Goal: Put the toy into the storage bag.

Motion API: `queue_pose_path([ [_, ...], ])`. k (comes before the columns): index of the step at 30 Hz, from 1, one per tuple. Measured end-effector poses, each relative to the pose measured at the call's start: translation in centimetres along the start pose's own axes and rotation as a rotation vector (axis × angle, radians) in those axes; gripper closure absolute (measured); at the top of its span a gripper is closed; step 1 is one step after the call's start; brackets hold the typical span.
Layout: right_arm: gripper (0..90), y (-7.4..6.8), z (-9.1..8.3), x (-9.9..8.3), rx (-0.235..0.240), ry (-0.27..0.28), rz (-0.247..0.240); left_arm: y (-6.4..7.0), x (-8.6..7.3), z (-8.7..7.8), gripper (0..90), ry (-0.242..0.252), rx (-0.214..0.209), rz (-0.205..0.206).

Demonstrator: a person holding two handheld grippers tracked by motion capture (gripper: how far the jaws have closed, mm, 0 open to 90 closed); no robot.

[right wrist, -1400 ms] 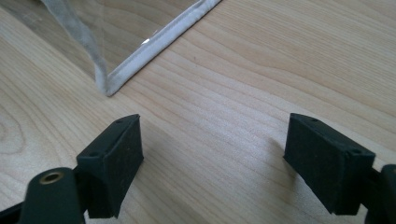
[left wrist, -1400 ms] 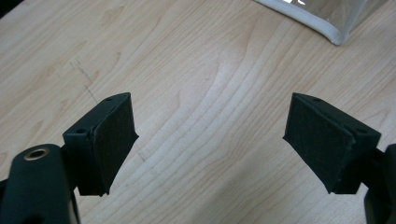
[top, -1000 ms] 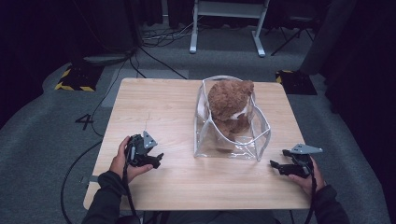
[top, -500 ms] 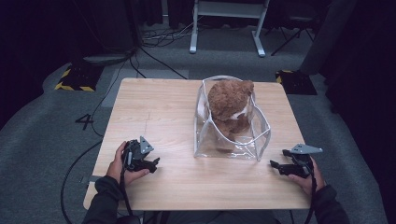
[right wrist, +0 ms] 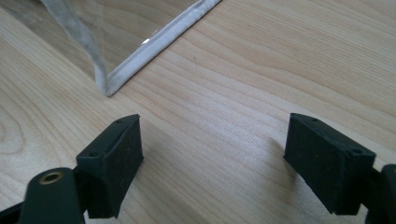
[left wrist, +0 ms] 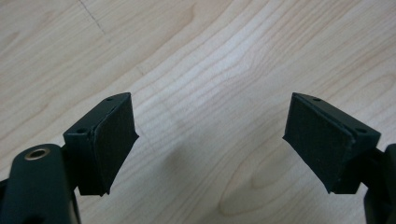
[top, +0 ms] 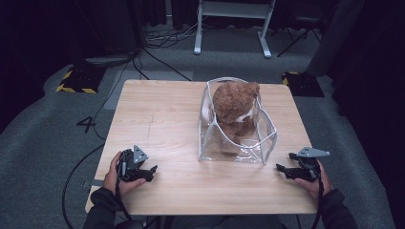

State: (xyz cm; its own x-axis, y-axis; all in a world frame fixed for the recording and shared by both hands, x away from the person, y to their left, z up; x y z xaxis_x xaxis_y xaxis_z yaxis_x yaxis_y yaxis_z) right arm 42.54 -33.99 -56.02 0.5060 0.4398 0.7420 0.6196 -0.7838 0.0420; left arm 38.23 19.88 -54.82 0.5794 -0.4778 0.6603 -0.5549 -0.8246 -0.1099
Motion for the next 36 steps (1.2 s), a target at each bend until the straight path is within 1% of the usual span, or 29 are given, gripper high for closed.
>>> queue_pose_path([
  [5, 19.0, 0.0, 0.0, 0.0, 0.0, 0.0, 0.0, -0.3, -1.0, -0.1, 16.6, 0.015, -0.005, -0.025],
  [8, 19.0, 0.0, 0.0, 0.0, 0.0, 0.0, 0.001, -0.3, -1.6, 0.0, 16.7, 0.009, -0.02, -0.04],
  [9, 19.1, 0.0, 0.0, 0.0, 0.0, 0.0, 0.001, -0.3, -1.8, 0.0, 16.7, 0.014, -0.022, -0.048],
  [13, 19.0, 0.0, 0.0, 0.0, 0.0, 0.0, 0.001, -0.3, -2.5, 0.1, 16.6, 0.045, -0.053, -0.1],
  [14, 19.1, 0.0, 0.0, 0.0, 0.0, 0.0, 0.001, -0.3, -2.5, 0.0, 16.7, 0.045, -0.058, -0.107],
  [17, 19.0, 0.0, 0.0, 0.0, 0.0, 0.0, 0.001, -0.5, -2.8, -0.1, 16.2, 0.039, -0.053, -0.136],
  [18, 19.0, 0.0, 0.0, 0.0, 0.0, 0.0, 0.001, -0.6, -2.8, -0.1, 16.3, 0.037, -0.056, -0.143],
  [19, 19.0, 0.0, 0.0, 0.0, 0.0, 0.0, 0.0, -0.7, -2.9, -0.1, 16.4, 0.032, -0.068, -0.161],
  [20, 19.0, 0.0, 0.0, 0.0, -0.001, 0.0, -0.001, -0.7, -2.9, -0.1, 16.7, 0.037, -0.071, -0.173],
  [22, 19.0, 0.0, 0.0, 0.0, -0.001, 0.0, -0.001, -0.8, -2.9, -0.1, 17.1, 0.043, -0.072, -0.179],
  [26, 19.0, 0.0, 0.0, 0.0, -0.001, 0.001, -0.001, -0.7, -2.9, -0.1, 17.0, 0.036, -0.062, -0.171],
  [36, 19.0, 0.0, 0.0, 0.0, -0.001, 0.001, -0.002, -0.7, -2.9, -0.1, 16.9, 0.035, -0.059, -0.171],
])
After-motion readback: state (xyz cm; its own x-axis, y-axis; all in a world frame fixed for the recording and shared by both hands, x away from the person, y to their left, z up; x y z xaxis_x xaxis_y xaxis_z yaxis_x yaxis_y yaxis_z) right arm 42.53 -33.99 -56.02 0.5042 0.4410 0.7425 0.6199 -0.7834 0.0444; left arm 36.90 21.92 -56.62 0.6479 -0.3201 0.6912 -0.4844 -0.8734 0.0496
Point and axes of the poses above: each handheld gripper's, and its own axes: z roughly forward along the jaws, x roughly out of its top, y roughly to its right, the point moved 7 cm from there along z, roughly forward along the jaws, and after that the axes turned 2 degrees about -z, right-handed, at the moved point
